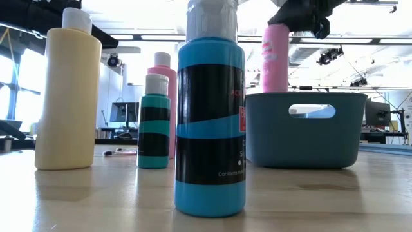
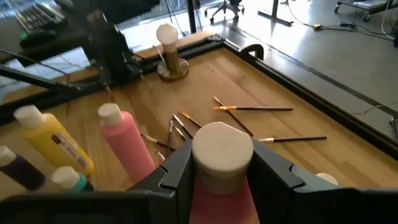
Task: Pick & Place Paint Supplies
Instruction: Put the large pink paint bottle into the blue bin
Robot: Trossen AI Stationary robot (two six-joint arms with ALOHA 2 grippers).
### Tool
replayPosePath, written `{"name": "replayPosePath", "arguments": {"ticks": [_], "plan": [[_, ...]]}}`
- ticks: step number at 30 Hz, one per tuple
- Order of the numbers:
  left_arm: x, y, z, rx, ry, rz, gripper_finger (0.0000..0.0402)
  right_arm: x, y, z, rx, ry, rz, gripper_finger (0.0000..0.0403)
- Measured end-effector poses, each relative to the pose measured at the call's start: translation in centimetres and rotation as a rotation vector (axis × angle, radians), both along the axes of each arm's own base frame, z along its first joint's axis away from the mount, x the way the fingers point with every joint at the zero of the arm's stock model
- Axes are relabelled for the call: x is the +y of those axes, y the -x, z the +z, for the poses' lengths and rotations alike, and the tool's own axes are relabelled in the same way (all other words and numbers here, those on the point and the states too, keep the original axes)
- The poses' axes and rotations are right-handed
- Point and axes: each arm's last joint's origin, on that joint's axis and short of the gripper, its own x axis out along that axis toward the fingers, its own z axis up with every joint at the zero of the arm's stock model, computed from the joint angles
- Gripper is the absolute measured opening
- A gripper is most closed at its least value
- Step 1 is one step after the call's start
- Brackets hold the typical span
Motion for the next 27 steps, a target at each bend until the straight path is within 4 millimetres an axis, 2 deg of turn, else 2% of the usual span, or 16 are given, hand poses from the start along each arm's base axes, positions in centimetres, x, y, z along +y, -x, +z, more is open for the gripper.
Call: {"name": "replayPosePath", "arguments": {"ticks": [13, 27], "plan": [[0.0, 0.0, 0.0, 0.004, -0.002, 0.0, 0.012, 0.9, -3.7, -3.3, 0.056, -0.032, 0.006, 0.0117], [0.0, 0.0, -0.1, 0.008, -0.002, 0.0, 0.012, 1.2, -5.3, -5.3, 0.1, -0.01, -0.021, 0.0123]]}}
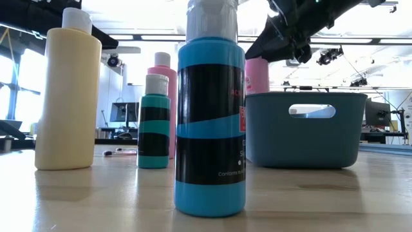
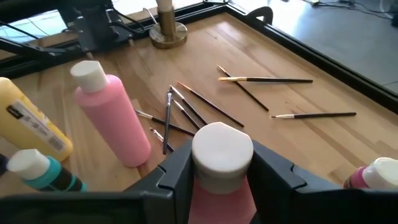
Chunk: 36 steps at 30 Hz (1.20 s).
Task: Pick & Place Paint Supplies
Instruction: Put the large pink paint bottle into the blue bin
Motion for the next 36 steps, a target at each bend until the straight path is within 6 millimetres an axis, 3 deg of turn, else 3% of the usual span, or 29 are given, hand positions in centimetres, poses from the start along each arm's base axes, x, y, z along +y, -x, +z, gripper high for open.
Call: {"name": "replayPosePath", "arguments": {"ticks": [21, 36], "plan": [[0.0, 0.0, 0.0, 0.0, 0.001, 0.0, 0.012, -0.1, -0.2, -0.5, 0.014, 0.019, -0.051, 0.0121], [0.0, 0.0, 0.0, 0.0, 0.001, -0.015, 0.012, 0.2, -1.4, -2.2, 0.027, 0.017, -0.064, 0.0115]]}}
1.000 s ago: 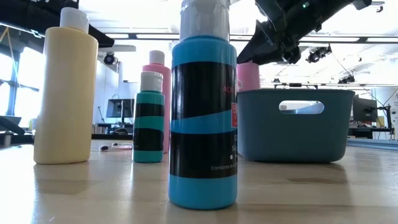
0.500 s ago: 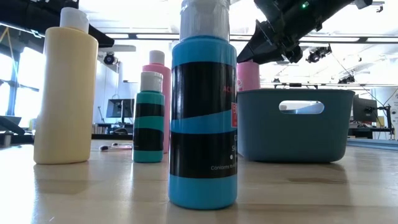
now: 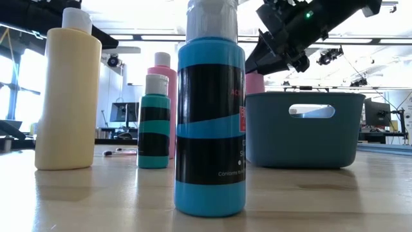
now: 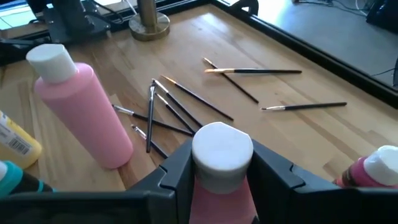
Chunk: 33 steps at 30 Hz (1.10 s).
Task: Pick & Place Paint Supplies
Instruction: Put the large pink paint bottle into the blue bin
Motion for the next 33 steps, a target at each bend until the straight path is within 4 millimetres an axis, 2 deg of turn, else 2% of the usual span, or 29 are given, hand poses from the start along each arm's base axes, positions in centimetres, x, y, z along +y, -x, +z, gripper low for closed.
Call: {"name": "replayPosePath", "arguments": {"ticks": [29, 33], "plan": [[-0.01, -0.01, 0.0, -0.007, 0.011, -0.005, 0.012, 0.13, 0.05, -0.21, 0.033, -0.019, 0.055, 0.0133], [-0.01, -0.01, 0.0, -0.007, 0.012, -0.005, 0.012, 0.13, 0.06, -0.22, 0.046, 0.002, 0.068, 0.0147]]}}
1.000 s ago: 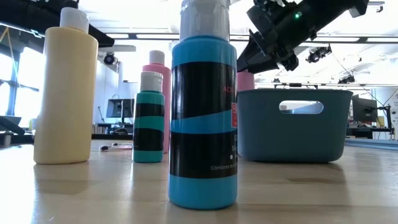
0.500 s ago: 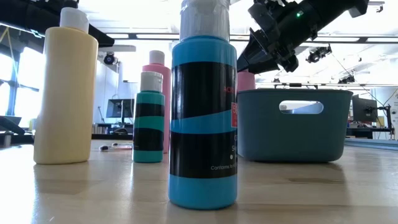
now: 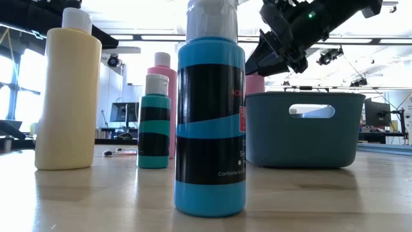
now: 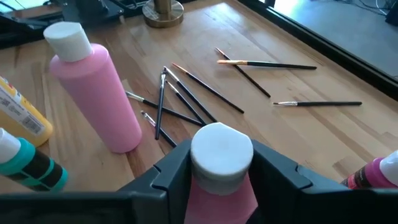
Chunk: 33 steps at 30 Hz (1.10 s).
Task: Pick & Place Paint Supplies
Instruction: Put the large pink paint bottle into the blue bin
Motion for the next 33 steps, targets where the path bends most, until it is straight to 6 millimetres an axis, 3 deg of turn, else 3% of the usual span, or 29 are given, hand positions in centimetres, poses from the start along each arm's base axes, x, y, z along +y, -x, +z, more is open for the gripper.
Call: {"name": "replayPosePath", "arguments": {"ticks": [9, 16, 25, 33], "plan": [[0.0, 0.0, 0.0, -0.004, 0.006, 0.0, 0.012, 0.1, 0.0, 0.2, 0.0, -0.011, 0.058, 0.0215], [0.0, 0.0, 0.0, -0.003, 0.006, 0.0, 0.012, -0.1, 1.1, 2.4, -0.03, 0.056, 0.107, 0.0237], [0.0, 0.0, -0.2, 0.016, 0.006, 0.001, 0.012, -0.2, 5.4, 6.6, -0.094, 0.053, 0.17, 0.0238], [0.0, 0.0, -0.2, 0.019, 0.007, 0.001, 0.012, -0.2, 9.2, 8.0, -0.043, 0.061, 0.22, 0.0238]]}}
